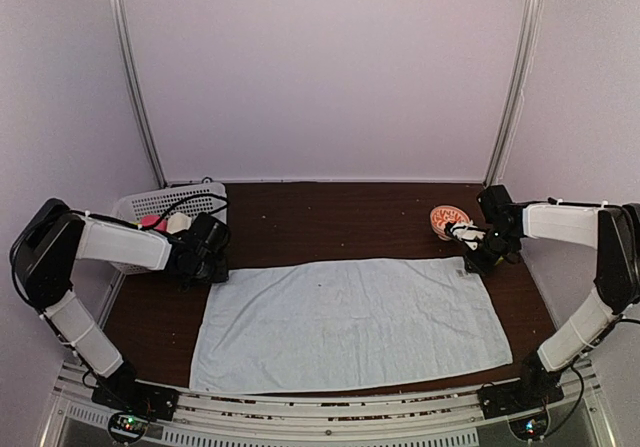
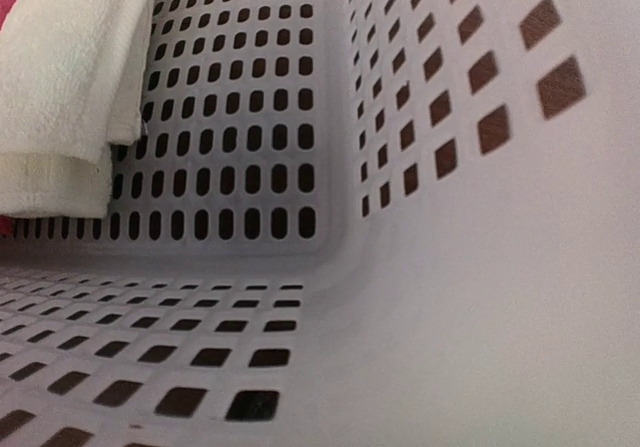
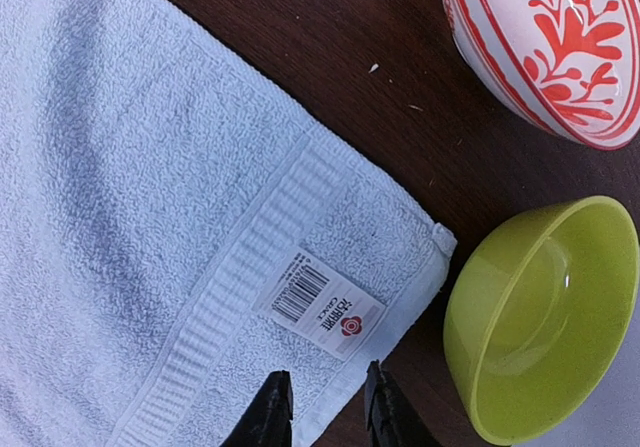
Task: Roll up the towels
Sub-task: Pick up the towel from the center of the board.
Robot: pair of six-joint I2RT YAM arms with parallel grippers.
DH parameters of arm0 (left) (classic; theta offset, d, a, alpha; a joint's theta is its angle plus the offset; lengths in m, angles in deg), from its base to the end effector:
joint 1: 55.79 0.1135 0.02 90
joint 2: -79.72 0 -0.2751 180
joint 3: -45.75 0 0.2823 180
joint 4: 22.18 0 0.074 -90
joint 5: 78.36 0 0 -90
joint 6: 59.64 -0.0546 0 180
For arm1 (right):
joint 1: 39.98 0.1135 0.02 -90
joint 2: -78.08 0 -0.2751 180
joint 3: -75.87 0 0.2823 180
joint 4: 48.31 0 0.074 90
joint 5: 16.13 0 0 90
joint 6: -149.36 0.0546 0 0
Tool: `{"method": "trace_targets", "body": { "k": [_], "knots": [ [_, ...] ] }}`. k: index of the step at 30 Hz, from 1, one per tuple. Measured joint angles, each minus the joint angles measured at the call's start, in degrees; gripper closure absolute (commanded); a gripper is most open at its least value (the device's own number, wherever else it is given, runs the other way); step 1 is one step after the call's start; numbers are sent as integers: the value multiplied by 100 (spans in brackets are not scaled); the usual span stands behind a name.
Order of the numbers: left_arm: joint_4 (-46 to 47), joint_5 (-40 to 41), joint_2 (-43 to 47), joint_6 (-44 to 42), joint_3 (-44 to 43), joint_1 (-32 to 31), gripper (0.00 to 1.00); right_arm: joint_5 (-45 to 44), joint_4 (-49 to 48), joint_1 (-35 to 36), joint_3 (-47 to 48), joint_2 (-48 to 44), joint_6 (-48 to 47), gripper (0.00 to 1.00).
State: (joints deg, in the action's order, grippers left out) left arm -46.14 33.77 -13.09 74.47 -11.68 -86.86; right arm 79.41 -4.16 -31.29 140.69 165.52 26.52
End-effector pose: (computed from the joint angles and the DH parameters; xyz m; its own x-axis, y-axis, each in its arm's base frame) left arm 0.2909 -0.1512 0.1177 -0.7473 -0.3025 -0.5917 -0.2877 0.9499 -0.1223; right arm 0.3145 0.0534 0.1618 -0.6612 -0.6471 -0.3795 -0.6506 0.7465 -0.1394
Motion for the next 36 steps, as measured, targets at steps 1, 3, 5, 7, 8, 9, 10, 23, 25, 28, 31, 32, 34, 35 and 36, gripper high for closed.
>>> {"method": "trace_targets", "body": {
  "k": [1, 3, 5, 7, 8, 9, 10, 23, 25, 28, 31, 32, 34, 35, 36],
  "knots": [
    [37, 7, -22, -4, 31, 0, 59, 0, 0, 0, 0, 0, 2, 74],
    [138, 57, -55, -7, 70, 0, 60, 2, 0, 0, 0, 0, 7, 74],
    [208, 90, -92, -9, 70, 0, 62, 4, 0, 0, 0, 2, 7, 74],
    [319, 118, -146, -13, 70, 2, 66, 9, 0, 0, 0, 2, 7, 74],
    [372, 125, -173, -17, 70, 11, 70, 9, 0, 0, 0, 0, 9, 74],
    [426, 125, -205, -31, 70, 22, 73, 9, 0, 0, -2, 2, 9, 74],
    [472, 120, -240, -39, 70, 35, 76, 9, -2, 0, -7, 0, 9, 74],
    [675, 87, -468, -133, -39, 59, 70, 7, -2, 0, -46, 2, 7, 74],
    [671, 57, -474, -138, -57, 59, 71, 9, -2, 0, -46, 2, 7, 74],
    [627, 13, -474, -142, -76, 61, 74, 9, -4, 0, -46, 2, 9, 74],
    [540, 9, -455, -175, -98, 22, 68, 20, -9, 0, -46, 11, 7, 74],
    [494, 17, -433, -184, -98, 0, 66, 24, -13, 0, -46, 20, 9, 74],
    [372, 46, -387, -205, -98, -37, 65, 33, -31, 0, -46, 37, 9, 74],
    [310, 63, -378, -219, -105, -50, 65, 46, -35, 0, -46, 50, 11, 74],
    [234, 101, -380, -223, -125, -66, 65, 57, -42, 0, -46, 63, 11, 74]
  ]
}}
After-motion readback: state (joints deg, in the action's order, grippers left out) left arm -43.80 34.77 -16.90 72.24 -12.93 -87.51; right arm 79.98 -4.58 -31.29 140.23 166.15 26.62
